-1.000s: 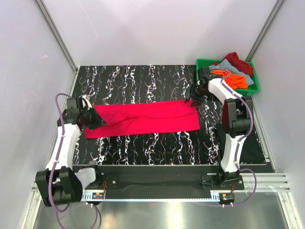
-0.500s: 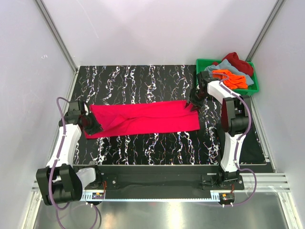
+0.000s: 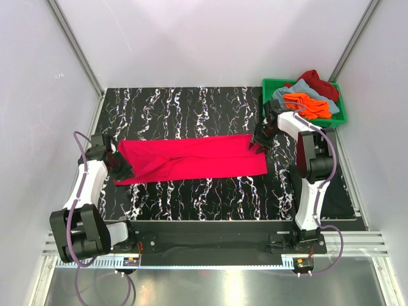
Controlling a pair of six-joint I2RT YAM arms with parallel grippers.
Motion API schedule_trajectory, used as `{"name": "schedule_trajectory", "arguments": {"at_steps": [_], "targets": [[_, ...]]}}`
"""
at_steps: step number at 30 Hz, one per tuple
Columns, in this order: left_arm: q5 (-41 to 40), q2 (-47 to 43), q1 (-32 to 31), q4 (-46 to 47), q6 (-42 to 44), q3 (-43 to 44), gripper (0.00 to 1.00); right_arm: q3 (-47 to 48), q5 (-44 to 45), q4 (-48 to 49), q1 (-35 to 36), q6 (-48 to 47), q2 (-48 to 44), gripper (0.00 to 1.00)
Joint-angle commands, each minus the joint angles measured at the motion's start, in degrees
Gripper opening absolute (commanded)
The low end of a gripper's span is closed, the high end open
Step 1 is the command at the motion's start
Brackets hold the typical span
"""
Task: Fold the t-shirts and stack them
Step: Fold the tshirt
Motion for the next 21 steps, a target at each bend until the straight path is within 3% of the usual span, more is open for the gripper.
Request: {"name": "schedule_trajectory", "arguments": {"at_steps": [1, 8, 11, 16, 21], "targets": [[-0.59, 0.84, 0.8, 2.19, -0.25, 0.23, 0.05, -0.39, 1.28, 0.82, -0.07, -1.28, -6.41, 0.49], [2.3, 2.59, 0.97, 4.04, 1.33, 1.2, 0.04, -0.75, -4.42, 3.98, 1.5, -4.43, -5.62, 0.53], [3.1, 3.03, 0.97, 3.87, 2.47, 2.16, 0.04, 1.97, -11.27, 9.69, 4.84, -6.19, -6.07, 0.63], [1.87, 1.89, 0.97, 4.13, 3.35, 3.31, 0.04, 14.0, -21.82, 16.28, 16.61, -6.82, 2.36, 0.69], [1.34, 2.33, 0.97, 4.66, 4.32, 3.75, 0.04, 26.65, -24.91, 17.87, 24.44, -7.25, 12.45, 0.69]]}}
